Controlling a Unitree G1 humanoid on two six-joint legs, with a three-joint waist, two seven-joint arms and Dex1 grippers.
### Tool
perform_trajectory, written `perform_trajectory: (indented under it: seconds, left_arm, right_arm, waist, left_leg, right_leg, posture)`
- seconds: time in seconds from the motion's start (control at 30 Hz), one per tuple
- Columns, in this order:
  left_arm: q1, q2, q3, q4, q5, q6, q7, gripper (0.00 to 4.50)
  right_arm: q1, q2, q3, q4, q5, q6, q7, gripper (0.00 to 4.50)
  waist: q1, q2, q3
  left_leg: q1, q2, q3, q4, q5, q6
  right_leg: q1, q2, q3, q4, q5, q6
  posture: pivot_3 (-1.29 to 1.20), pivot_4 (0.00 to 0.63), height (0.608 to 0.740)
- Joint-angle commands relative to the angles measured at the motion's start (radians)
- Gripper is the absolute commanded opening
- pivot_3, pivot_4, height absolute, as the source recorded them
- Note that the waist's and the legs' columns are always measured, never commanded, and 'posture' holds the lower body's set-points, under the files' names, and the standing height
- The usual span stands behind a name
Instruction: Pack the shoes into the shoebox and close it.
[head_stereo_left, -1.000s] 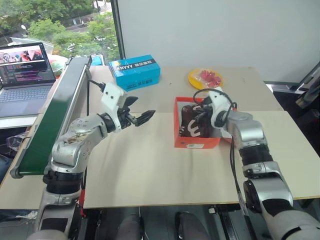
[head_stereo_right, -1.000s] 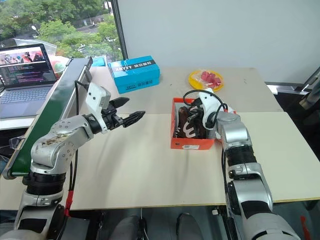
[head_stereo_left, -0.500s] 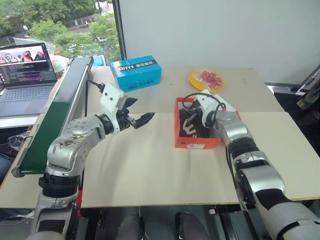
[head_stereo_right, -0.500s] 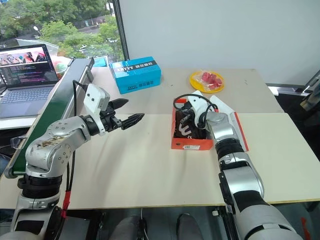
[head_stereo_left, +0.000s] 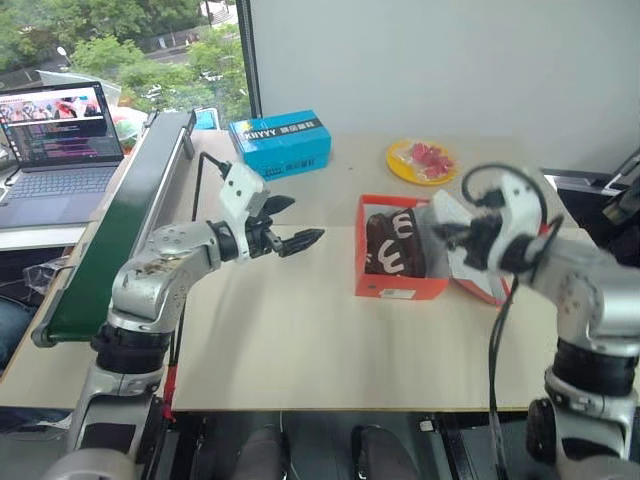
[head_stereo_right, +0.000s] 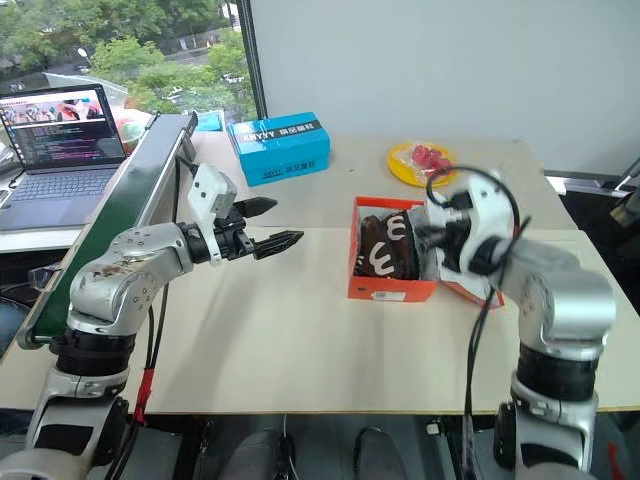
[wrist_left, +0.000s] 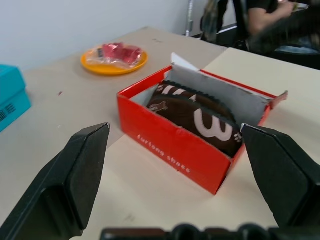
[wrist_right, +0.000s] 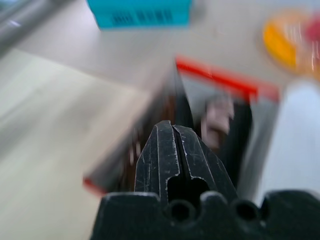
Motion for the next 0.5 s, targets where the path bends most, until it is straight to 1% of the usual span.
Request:
perform_trajectory:
  seconds: [0.03,0.1,0.2,0.23,0.3,0.37,0.5]
  left_arm:
    - [-0.043,0.007,-0.022,0.009,0.016,-0.045,-0.060,4.50]
    - [-0.048,0.007,-0.024,0.020,0.024,-0.053,-0.072,4.50]
    - [-0.059,-0.003,-0.025,0.035,0.040,-0.067,-0.069,4.50]
    - [-0.061,-0.007,-0.024,0.038,0.043,-0.071,-0.067,4.50]
    - [-0.066,-0.008,-0.022,0.036,0.048,-0.070,-0.067,4.50]
    - [-0.067,-0.003,-0.016,0.031,0.051,-0.064,-0.068,4.50]
    - [-0.067,0.008,-0.009,0.018,0.055,-0.052,-0.068,4.50]
  right_arm:
    - [0.147,0.128,-0.219,-0.159,0.074,0.036,-0.036,0.02]
    - [0.225,0.181,-0.239,-0.169,0.069,-0.016,-0.072,0.02]
    - [0.278,0.236,-0.219,-0.107,0.047,-0.134,-0.124,0.02]
    - [0.289,0.242,-0.208,-0.089,0.041,-0.166,-0.136,0.02]
    - [0.312,0.257,-0.172,0.008,0.007,-0.282,-0.163,0.02]
    - [0.314,0.263,-0.140,0.093,-0.016,-0.380,-0.181,0.02]
    - [0.294,0.228,-0.068,0.286,-0.074,-0.545,-0.197,0.02]
  waist:
    - [0.003,0.000,0.000]
    - [0.000,0.000,0.000]
    - [-0.009,0.000,0.000]
    - [-0.012,0.000,0.000]
    - [-0.015,0.000,0.000]
    - [-0.020,0.000,0.000]
    - [-0.023,0.000,0.000]
  left_leg:
    - [0.000,0.001,0.000,0.000,0.000,0.000]
    - [-0.001,0.001,0.000,-0.001,0.000,0.000]
    - [0.000,0.000,0.000,0.000,0.000,0.000]
    - [0.002,-0.001,0.000,0.000,0.000,0.000]
    - [0.006,-0.001,0.000,0.000,0.000,0.000]
    - [0.007,0.000,0.000,-0.001,0.000,0.000]
    - [0.006,0.000,0.001,-0.002,0.000,0.000]
  right_leg:
    - [0.001,0.001,-0.001,0.000,0.000,0.000]
    - [0.000,0.001,0.000,0.002,0.000,0.000]
    - [-0.001,0.001,0.003,0.001,0.000,0.001]
    - [0.000,0.001,0.004,0.000,0.000,0.001]
    - [0.003,0.001,0.004,0.000,-0.001,0.001]
    - [0.003,0.001,0.004,0.000,-0.001,0.001]
    - [0.002,0.002,0.005,0.000,-0.002,0.001]
  posture:
    - [0.00,0.150,0.740]
    - [0.00,0.150,0.740]
    - [0.00,0.150,0.740]
    - [0.00,0.150,0.740]
    - [0.00,0.150,0.740]
    - [0.00,0.150,0.740]
    - [0.00,0.150,0.740]
